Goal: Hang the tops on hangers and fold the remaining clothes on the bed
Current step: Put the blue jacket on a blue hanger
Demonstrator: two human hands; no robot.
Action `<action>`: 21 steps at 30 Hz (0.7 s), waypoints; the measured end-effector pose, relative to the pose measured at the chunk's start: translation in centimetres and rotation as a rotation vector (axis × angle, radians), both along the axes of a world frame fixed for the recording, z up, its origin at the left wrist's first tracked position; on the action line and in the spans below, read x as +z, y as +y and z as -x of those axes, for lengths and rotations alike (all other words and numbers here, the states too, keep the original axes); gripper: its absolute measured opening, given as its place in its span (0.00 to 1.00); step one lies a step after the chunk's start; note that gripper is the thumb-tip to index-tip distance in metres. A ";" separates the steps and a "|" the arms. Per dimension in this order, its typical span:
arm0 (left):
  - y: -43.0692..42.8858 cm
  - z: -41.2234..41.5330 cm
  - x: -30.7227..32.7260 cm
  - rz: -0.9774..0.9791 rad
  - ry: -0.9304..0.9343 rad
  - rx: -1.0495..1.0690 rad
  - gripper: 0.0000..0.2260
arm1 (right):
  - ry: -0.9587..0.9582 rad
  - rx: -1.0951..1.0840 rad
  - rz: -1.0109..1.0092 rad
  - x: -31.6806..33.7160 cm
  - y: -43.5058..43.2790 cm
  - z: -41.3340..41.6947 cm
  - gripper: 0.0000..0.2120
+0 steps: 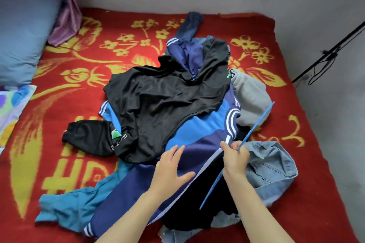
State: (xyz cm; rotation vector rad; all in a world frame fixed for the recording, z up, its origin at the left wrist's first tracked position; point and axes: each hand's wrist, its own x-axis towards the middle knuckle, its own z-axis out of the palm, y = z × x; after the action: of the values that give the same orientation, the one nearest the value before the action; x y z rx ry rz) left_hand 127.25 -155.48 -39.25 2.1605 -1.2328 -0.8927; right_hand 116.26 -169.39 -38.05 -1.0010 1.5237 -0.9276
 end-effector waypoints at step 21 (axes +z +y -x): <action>1.8 5.2 19.8 0.754 -0.347 -0.028 0.24 | 0.181 0.658 0.327 5.4 7.8 5.9 0.11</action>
State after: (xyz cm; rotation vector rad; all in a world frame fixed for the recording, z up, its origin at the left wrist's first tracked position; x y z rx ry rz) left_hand 122.00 -153.69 -19.43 1.7010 -1.4586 -0.0092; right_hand 110.36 -161.61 -32.62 -1.7272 1.0727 -0.6253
